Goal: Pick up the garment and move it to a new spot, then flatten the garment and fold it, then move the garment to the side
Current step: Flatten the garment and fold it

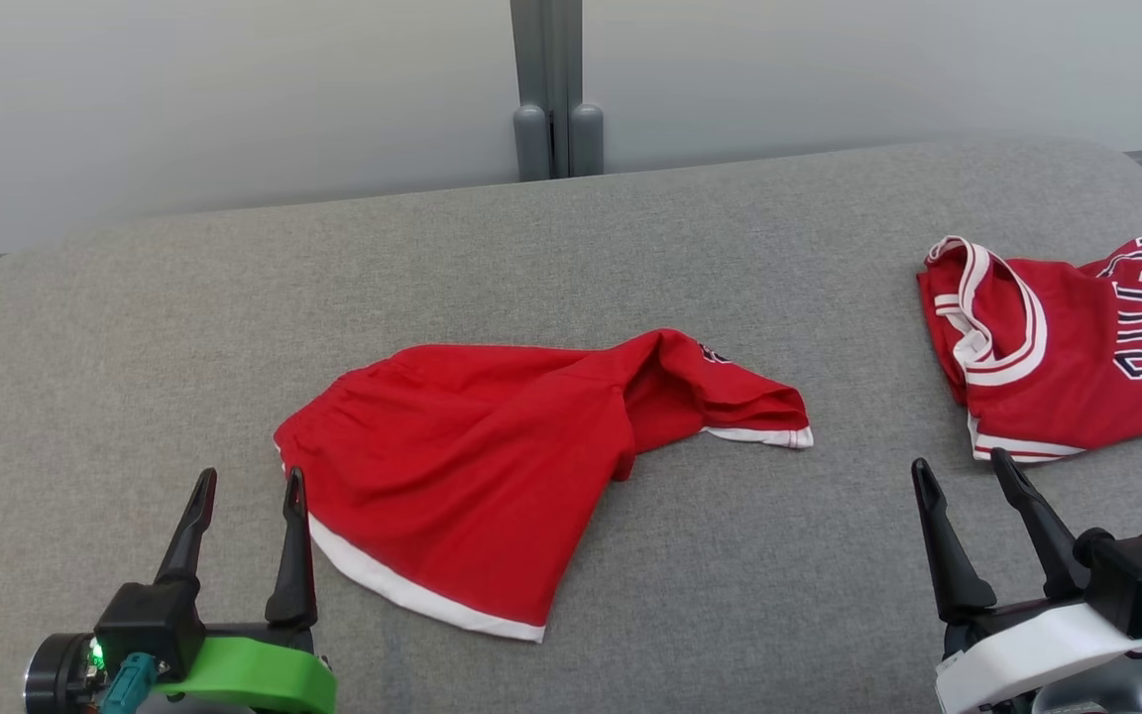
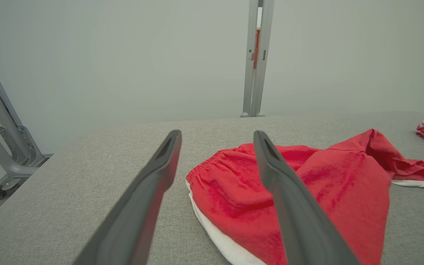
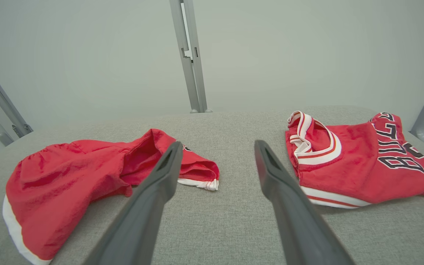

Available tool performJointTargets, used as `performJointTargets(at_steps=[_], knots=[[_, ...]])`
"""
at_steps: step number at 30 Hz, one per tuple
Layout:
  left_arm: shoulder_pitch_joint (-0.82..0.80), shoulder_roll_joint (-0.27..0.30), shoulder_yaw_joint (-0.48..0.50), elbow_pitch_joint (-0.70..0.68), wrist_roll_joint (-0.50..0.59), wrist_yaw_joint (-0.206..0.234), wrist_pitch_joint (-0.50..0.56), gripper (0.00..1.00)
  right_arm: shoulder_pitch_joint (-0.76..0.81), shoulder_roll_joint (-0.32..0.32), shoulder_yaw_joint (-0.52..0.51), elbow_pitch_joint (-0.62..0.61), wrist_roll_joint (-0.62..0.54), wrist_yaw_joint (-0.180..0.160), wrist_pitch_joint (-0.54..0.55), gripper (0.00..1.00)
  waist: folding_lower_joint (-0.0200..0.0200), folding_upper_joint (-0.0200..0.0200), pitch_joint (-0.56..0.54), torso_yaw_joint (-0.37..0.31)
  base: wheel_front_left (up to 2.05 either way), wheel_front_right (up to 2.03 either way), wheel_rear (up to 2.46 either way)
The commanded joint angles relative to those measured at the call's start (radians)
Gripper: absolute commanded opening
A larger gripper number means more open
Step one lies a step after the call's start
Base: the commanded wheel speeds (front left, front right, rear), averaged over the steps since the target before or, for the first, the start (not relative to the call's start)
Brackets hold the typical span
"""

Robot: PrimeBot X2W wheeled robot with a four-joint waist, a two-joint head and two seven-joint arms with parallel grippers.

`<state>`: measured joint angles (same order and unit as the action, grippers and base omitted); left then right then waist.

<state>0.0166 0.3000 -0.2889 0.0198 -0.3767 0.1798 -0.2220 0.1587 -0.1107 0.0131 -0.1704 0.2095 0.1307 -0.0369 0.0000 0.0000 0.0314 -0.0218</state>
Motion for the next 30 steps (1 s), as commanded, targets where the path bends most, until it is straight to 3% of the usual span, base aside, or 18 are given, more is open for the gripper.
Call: performJointTargets(at_steps=[1, 9, 15, 24, 30], knots=[[0.0, 0.005, 0.002, -0.001, -0.009, 0.002, -0.004, 1.0, 0.009, -0.001, -0.003, -0.004, 0.005, 0.0, -0.001, 1.0, 0.0, 0.0, 0.003, 0.002, 0.0, 0.0, 0.0], [-0.062, -0.002, -0.017, -0.032, 0.013, -0.003, -0.009, 1.0, -0.03, -0.03, 0.019, 0.006, 0.011, 0.0, 0.015, 1.0, 0.0, 0.0, 0.06, 0.046, 0.0, 0.0, 0.0], [-0.151, -0.02, -0.025, -0.048, 0.027, -0.019, -0.021, 1.0, -0.12, -0.076, 0.111, 0.057, 0.026, 0.0, 0.03, 1.0, 0.0, 0.0, 0.169, 0.12, 0.0, 0.0, 0.0], [-0.286, -0.071, -0.045, -0.007, 0.044, -0.06, -0.04, 1.0, -0.327, -0.13, 0.309, 0.251, 0.068, 0.0, 0.028, 1.0, 0.0, 0.0, 0.317, 0.214, 0.0, 0.0, 0.0], [-0.328, -0.097, -0.036, 0.017, 0.059, -0.078, -0.044, 1.0, -0.441, -0.142, 0.408, 0.394, 0.096, 0.0, -0.006, 1.0, 0.0, 0.0, 0.348, 0.228, 0.0, 0.0, 0.0]])
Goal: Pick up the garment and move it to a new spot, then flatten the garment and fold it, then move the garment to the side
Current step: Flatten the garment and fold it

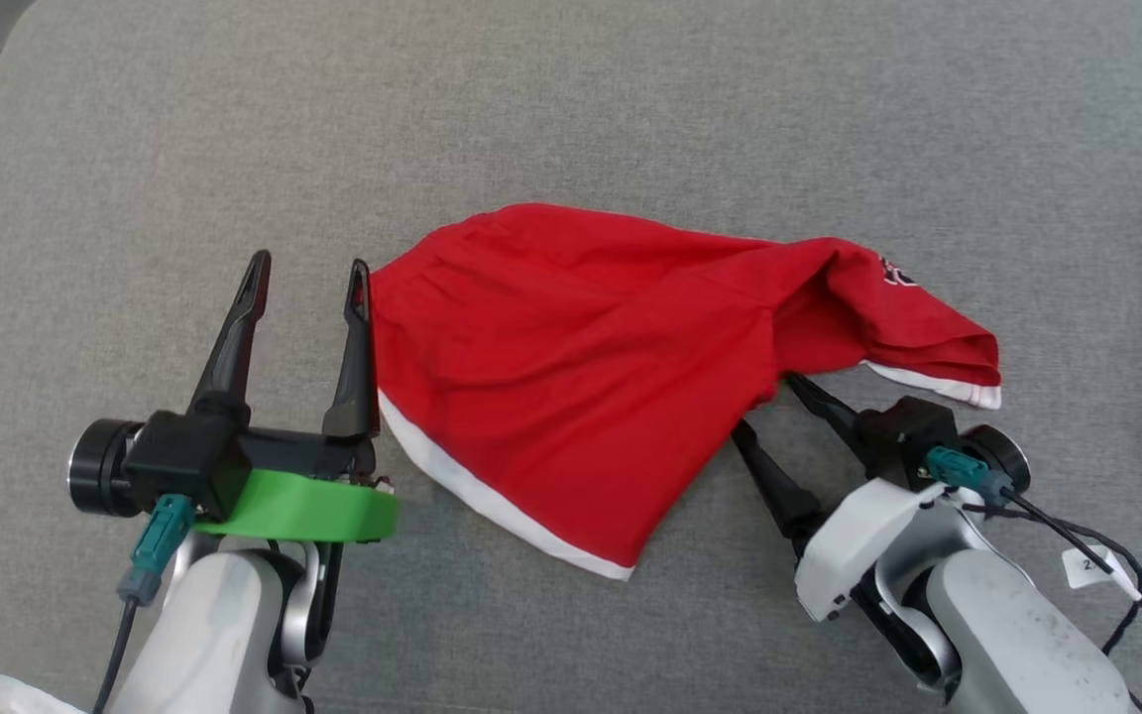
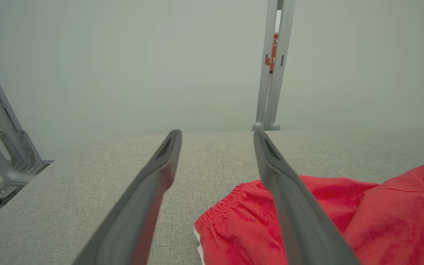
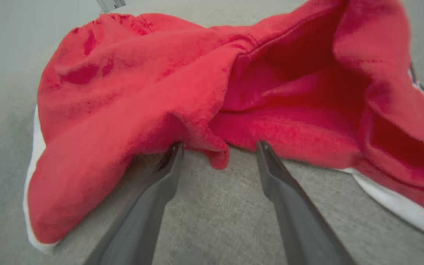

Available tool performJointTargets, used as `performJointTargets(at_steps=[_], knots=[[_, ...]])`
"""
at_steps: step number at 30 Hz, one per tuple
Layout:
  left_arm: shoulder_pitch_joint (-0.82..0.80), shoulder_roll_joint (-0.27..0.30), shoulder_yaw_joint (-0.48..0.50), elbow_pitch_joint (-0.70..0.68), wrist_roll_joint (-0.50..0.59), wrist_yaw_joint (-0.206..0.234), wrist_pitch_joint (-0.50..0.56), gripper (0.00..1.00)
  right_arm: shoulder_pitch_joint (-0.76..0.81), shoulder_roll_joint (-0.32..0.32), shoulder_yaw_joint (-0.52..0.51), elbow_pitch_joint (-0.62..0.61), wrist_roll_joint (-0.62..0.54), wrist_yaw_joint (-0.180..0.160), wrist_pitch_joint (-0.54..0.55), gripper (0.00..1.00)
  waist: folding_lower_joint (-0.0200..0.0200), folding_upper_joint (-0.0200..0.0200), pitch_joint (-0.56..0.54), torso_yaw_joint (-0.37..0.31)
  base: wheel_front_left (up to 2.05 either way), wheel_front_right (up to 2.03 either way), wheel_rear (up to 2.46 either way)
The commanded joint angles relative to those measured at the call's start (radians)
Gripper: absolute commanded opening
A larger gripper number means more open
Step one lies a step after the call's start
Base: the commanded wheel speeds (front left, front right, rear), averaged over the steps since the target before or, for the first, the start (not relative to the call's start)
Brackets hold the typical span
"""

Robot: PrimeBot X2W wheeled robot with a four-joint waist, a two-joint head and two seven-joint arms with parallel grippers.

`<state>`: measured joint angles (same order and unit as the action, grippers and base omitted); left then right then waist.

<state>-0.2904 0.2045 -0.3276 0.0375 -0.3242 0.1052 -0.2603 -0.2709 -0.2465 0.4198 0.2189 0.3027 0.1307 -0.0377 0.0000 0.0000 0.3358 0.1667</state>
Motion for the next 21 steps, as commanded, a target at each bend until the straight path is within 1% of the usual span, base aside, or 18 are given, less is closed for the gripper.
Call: performJointTargets(at_steps=[1, 2, 4, 8, 11, 13, 16, 21], knots=[[-0.023, -0.004, 0.006, -0.002, 0.007, -0.006, -0.005, 1.0, -0.025, -0.006, 0.011, 0.022, 0.01, 0.0, -0.013, 1.0, 0.0, 0.0, 0.046, 0.038, 0.0, 0.0, 0.0], [-0.024, -0.007, 0.011, -0.004, 0.012, -0.008, -0.005, 1.0, -0.041, -0.008, 0.023, 0.042, 0.017, 0.0, -0.019, 0.75, 0.0, 0.0, 0.048, 0.036, 0.0, 0.0, 0.0], [-0.022, -0.01, 0.021, -0.005, 0.018, -0.012, -0.005, 1.0, -0.064, -0.011, 0.046, 0.069, 0.032, 0.0, -0.033, 0.0, 0.0, 0.0, 0.048, 0.029, 0.0, 0.0, 0.0], [-0.007, -0.015, 0.04, -0.007, 0.033, -0.017, -0.005, 1.0, -0.069, -0.027, 0.049, 0.075, 0.057, 0.0, -0.075, 0.0, 0.0, 0.0, 0.038, 0.004, 0.0, 0.0, 0.0], [0.005, -0.015, 0.057, -0.011, 0.043, -0.022, -0.006, 1.0, -0.044, -0.051, 0.024, 0.027, 0.066, 0.0, -0.094, 0.0, 0.0, 0.0, 0.028, -0.021, 0.0, 0.0, 0.0], [0.011, -0.016, 0.065, -0.013, 0.048, -0.024, -0.005, 1.0, -0.025, -0.067, 0.001, -0.008, 0.068, 0.0, -0.087, 0.0, 0.0, 0.0, 0.023, -0.038, 0.0, 0.0, 0.0], [0.018, -0.019, 0.078, -0.019, 0.055, -0.027, -0.005, 1.0, 0.001, -0.1, -0.064, -0.098, 0.06, 0.0, -0.049, 0.0, 0.0, 0.0, 0.02, -0.065, 0.0, 0.0, 0.0], [0.015, -0.025, 0.09, -0.023, 0.066, -0.036, -0.005, 1.0, 0.021, -0.14, -0.169, -0.234, 0.046, 0.0, 0.04, 0.0, 0.0, 0.0, 0.029, -0.089, 0.0, 0.0, 0.0]])
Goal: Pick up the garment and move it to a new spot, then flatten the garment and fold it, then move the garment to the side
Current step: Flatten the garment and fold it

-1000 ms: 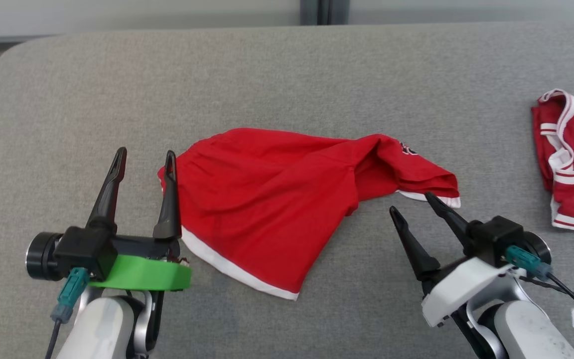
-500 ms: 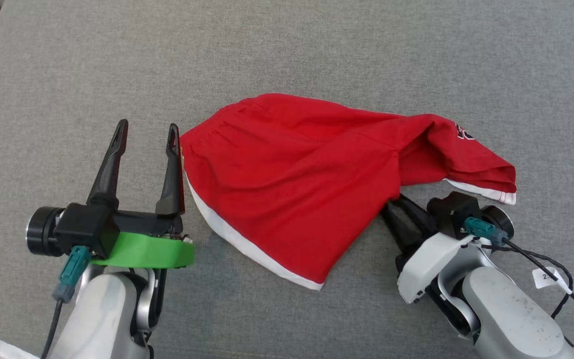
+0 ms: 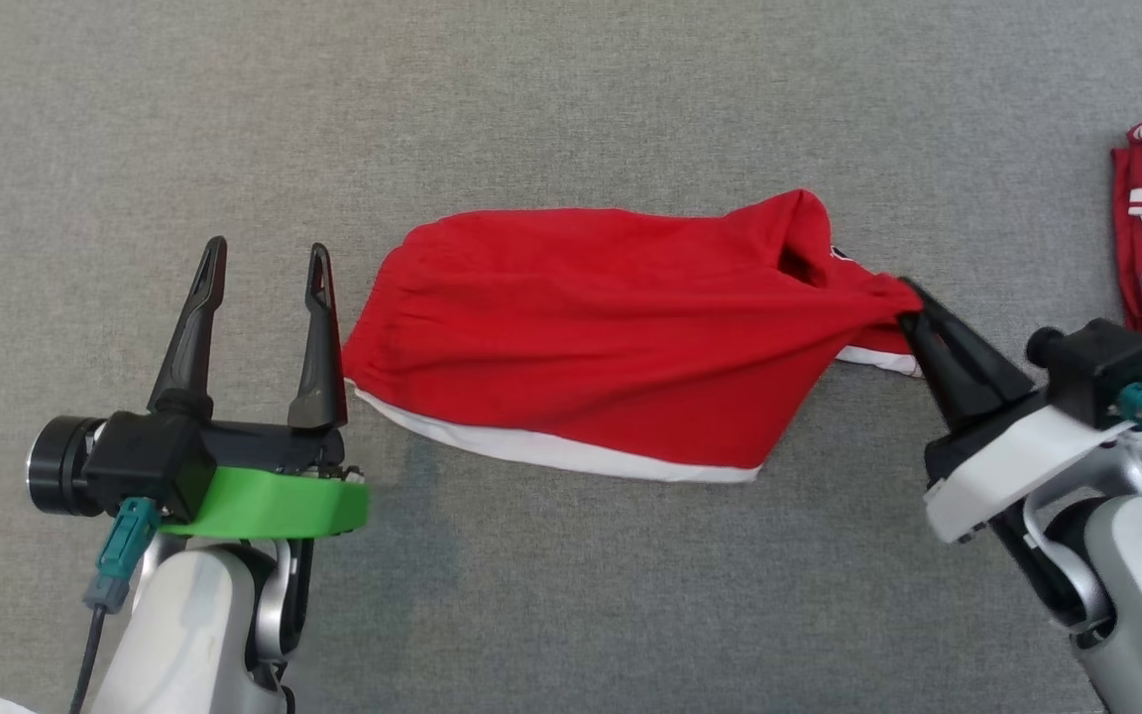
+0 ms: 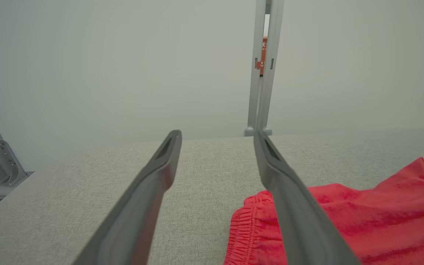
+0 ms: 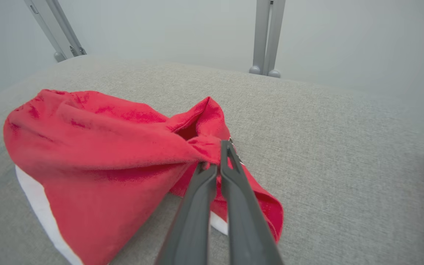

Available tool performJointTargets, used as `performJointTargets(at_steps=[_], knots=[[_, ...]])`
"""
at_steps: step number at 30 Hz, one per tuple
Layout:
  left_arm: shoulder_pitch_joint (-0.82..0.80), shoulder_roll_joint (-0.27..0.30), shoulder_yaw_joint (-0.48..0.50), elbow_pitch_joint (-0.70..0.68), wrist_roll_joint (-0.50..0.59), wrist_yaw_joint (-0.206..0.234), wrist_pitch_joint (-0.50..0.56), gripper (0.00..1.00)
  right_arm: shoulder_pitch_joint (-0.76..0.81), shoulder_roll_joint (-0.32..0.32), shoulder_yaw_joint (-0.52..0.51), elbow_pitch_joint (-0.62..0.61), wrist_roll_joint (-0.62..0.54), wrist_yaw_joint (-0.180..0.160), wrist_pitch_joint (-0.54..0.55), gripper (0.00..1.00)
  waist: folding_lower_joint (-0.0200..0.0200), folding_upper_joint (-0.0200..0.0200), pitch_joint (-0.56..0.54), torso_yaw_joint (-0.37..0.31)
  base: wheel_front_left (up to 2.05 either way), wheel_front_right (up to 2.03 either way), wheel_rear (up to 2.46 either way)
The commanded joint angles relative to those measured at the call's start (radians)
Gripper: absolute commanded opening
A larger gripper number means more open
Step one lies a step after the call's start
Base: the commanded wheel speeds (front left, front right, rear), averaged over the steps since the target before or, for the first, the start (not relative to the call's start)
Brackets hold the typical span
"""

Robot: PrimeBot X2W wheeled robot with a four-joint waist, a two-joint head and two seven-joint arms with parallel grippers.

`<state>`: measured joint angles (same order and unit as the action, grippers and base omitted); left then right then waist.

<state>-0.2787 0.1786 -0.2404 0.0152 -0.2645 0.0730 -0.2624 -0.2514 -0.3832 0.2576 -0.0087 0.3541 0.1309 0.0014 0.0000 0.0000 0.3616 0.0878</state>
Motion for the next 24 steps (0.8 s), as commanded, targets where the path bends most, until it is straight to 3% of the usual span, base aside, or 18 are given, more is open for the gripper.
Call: performJointTargets(at_steps=[1, 9, 16, 21, 22, 23, 24], knots=[[0.001, -0.002, 0.005, -0.001, 0.008, -0.005, -0.003, 1.0, -0.001, -0.012, -0.032, -0.034, -0.012, 0.0, 0.023, 0.0, 0.0, 0.0, 0.006, -0.012, 0.0, 0.0, 0.0], [-0.022, -0.024, 0.009, 0.002, 0.024, -0.027, -0.003, 1.0, -0.054, -0.059, -0.156, -0.121, -0.022, 0.0, 0.152, 0.0, 0.0, 0.0, 0.036, 0.002, 0.0, 0.0, 0.0], [-0.061, -0.056, -0.003, 0.012, 0.041, -0.056, -0.003, 1.0, -0.159, -0.087, -0.161, -0.037, 0.005, 0.0, 0.197, 0.0, 0.0, 0.0, 0.099, 0.05, 0.0, 0.0, 0.0], [-0.081, -0.075, 0.0, 0.024, 0.053, -0.072, -0.003, 1.0, -0.21, -0.083, -0.142, 0.055, 0.013, 0.0, 0.163, 0.0, 0.0, 0.0, 0.123, 0.071, 0.0, 0.0, 0.0], [-0.082, -0.078, 0.002, 0.027, 0.055, -0.074, -0.003, 1.0, -0.215, -0.075, -0.139, 0.072, 0.018, 0.0, 0.149, 0.42, 0.0, 0.0, 0.123, 0.07, 0.0, 0.0, 0.0], [-0.081, -0.08, 0.005, 0.029, 0.057, -0.075, -0.003, 1.0, -0.215, -0.066, -0.137, 0.085, 0.023, 0.0, 0.133, 1.0, 0.0, 0.0, 0.121, 0.068, 0.0, 0.0, 0.0], [-0.077, -0.081, 0.01, 0.032, 0.06, -0.076, -0.003, 1.0, -0.215, -0.059, -0.141, 0.096, 0.022, 0.0, 0.11, 1.0, 0.0, 0.0, 0.118, 0.064, 0.0, 0.0, 0.0]])
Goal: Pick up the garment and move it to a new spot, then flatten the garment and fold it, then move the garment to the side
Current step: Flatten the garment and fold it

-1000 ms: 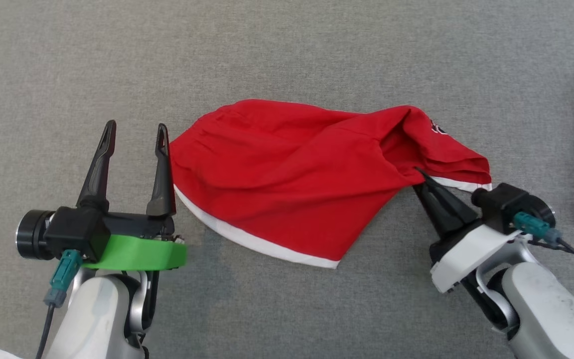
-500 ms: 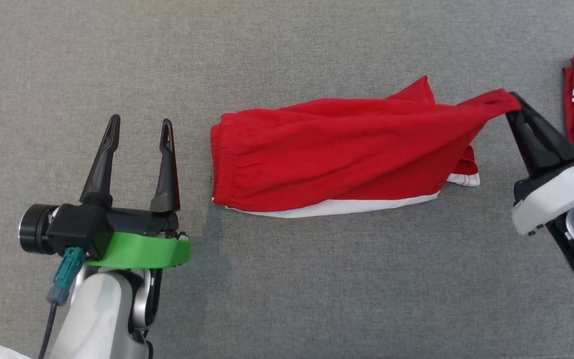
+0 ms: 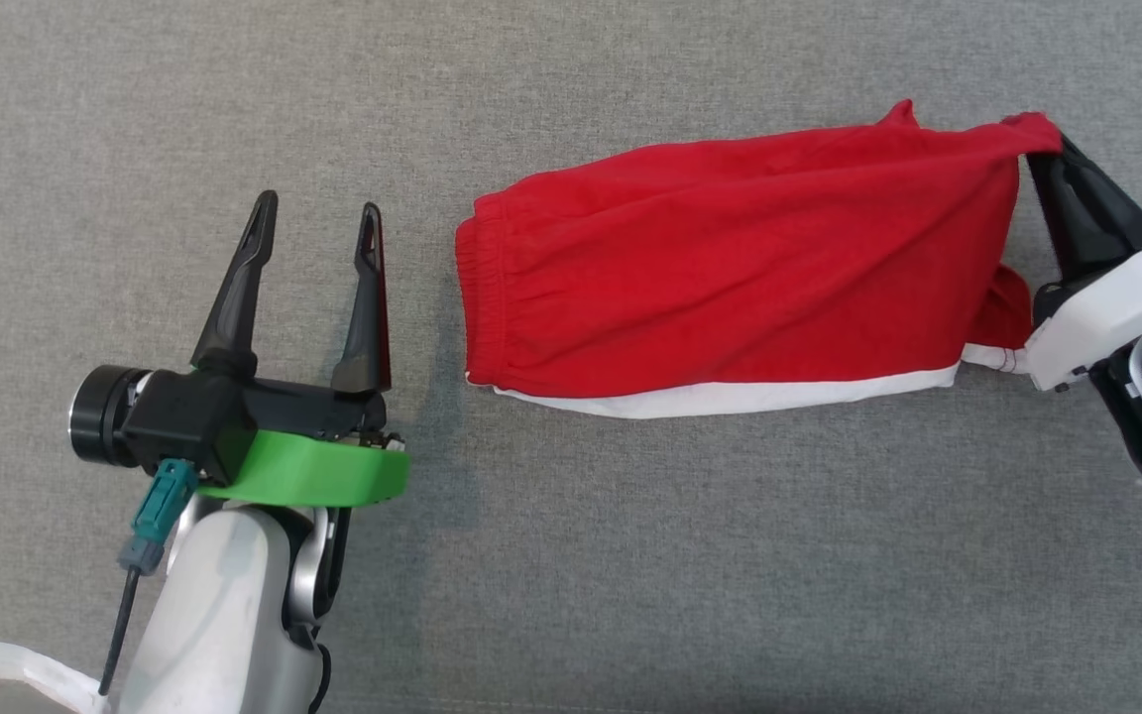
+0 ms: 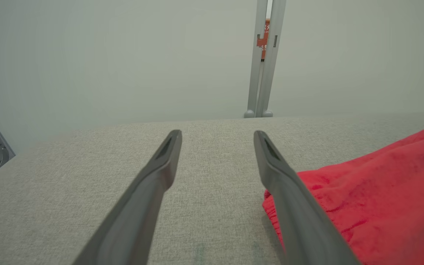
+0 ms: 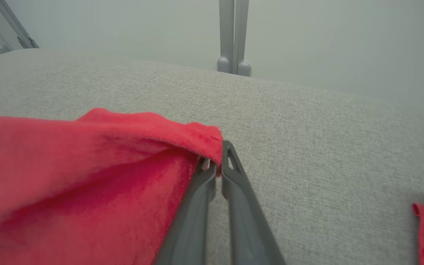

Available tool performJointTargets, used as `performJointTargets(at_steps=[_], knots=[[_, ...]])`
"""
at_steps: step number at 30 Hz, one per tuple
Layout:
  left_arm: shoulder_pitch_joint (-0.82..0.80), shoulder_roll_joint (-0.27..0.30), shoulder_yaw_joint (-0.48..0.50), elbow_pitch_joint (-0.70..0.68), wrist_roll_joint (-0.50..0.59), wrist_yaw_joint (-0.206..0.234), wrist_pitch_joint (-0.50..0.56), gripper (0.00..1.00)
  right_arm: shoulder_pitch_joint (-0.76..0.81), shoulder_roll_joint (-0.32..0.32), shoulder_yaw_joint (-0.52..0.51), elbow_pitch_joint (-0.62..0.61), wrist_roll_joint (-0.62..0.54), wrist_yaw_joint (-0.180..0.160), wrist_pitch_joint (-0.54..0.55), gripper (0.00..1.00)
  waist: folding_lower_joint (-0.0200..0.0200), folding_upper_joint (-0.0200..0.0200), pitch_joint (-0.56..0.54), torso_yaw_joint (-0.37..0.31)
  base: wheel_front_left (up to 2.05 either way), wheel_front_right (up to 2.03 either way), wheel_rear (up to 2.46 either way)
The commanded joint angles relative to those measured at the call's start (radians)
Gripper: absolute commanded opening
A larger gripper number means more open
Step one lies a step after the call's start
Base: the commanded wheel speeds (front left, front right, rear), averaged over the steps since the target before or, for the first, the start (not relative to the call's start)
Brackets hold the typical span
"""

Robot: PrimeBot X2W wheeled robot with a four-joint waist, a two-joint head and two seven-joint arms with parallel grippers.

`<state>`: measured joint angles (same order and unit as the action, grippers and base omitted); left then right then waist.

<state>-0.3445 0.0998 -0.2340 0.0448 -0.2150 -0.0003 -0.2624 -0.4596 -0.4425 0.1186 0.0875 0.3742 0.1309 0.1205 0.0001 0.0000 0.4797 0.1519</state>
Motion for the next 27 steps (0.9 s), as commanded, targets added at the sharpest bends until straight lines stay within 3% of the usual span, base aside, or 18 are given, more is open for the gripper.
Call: performJointTargets(at_steps=[1, 7, 11, 27], knots=[[-0.004, -0.003, 0.007, 0.006, 0.013, -0.004, -0.003, 1.0, 0.002, 0.006, -0.008, 0.014, -0.004, 0.0, -0.039, 1.0, -0.0001, 0.0, -0.008, -0.006, 0.0, 0.0, 0.0], [0.05, 0.003, 0.041, 0.022, 0.02, 0.001, -0.003, 1.0, 0.103, 0.071, -0.053, 0.038, -0.033, 0.0, -0.238, 1.0, -0.0001, 0.0, -0.069, -0.055, 0.0, 0.0, 0.0], [0.119, 0.026, 0.076, 0.036, 0.025, 0.012, -0.003, 1.0, 0.227, 0.142, -0.09, -0.035, -0.064, 0.0, -0.334, 1.0, -0.0001, 0.0, -0.151, -0.118, 0.0, 0.0, 0.0], [0.255, 0.037, 0.066, 0.022, 0.01, 0.036, 0.024, 1.0, 0.437, 0.242, -0.086, -0.195, -0.096, 0.0, -0.289, 1.0, -0.0001, 0.0, -0.261, -0.163, 0.0, 0.0, 0.0]])
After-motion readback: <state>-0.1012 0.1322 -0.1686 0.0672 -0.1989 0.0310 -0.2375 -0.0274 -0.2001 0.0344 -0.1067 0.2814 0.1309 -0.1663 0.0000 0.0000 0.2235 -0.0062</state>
